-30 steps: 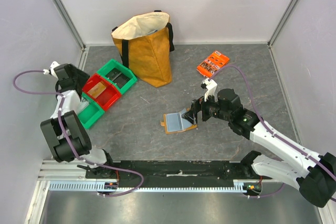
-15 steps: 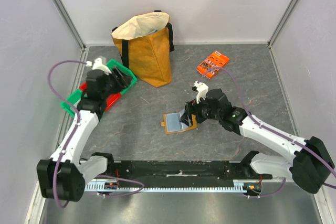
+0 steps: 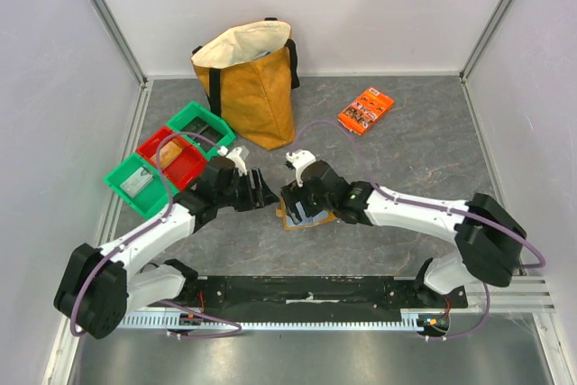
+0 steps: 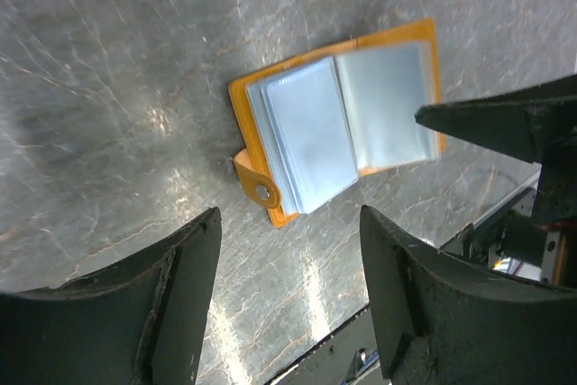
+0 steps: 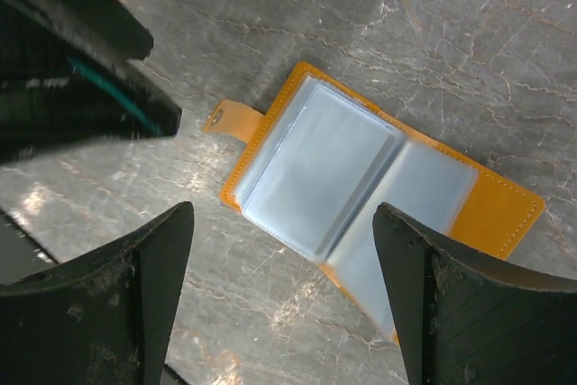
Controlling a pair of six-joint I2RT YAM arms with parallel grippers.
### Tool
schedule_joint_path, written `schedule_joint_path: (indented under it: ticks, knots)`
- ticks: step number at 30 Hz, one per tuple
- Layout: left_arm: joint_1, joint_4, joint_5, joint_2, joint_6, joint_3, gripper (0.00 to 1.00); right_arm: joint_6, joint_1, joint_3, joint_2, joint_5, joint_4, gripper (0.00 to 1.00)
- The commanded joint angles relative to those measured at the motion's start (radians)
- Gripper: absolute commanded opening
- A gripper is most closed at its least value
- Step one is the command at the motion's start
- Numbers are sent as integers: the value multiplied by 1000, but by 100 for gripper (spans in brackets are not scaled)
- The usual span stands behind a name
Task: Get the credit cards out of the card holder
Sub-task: Remove the credit card from the card holder.
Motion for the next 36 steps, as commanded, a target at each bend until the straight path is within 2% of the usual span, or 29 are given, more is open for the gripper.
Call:
schedule_joint_path:
  ticks: [1,13,16,21,22,26,31,36]
  knots:
    - [-41,126,35,46,-46,-29,69,-16,35,44,83,174,2,87]
    - [-69,249,51,175,-34,-89,56,26,59,51,203,208,28,80]
    - [-70,289,41,174,-44,-114,41,30,63,57,207,189,28,81]
    - [-72,290,44,181,-43,-129,23,29,66,60,224,197,24,82]
    - [-72,290,44,180,-44,-132,16,29,66,62,226,200,22,82]
    - [-73,272,23,161,-43,-146,2,32,66,57,230,258,-4,82]
    - [-72,240,6,143,-41,-154,2,26,65,41,216,353,-36,80]
    - [-73,212,-8,129,-35,-158,2,21,57,21,192,398,-50,69]
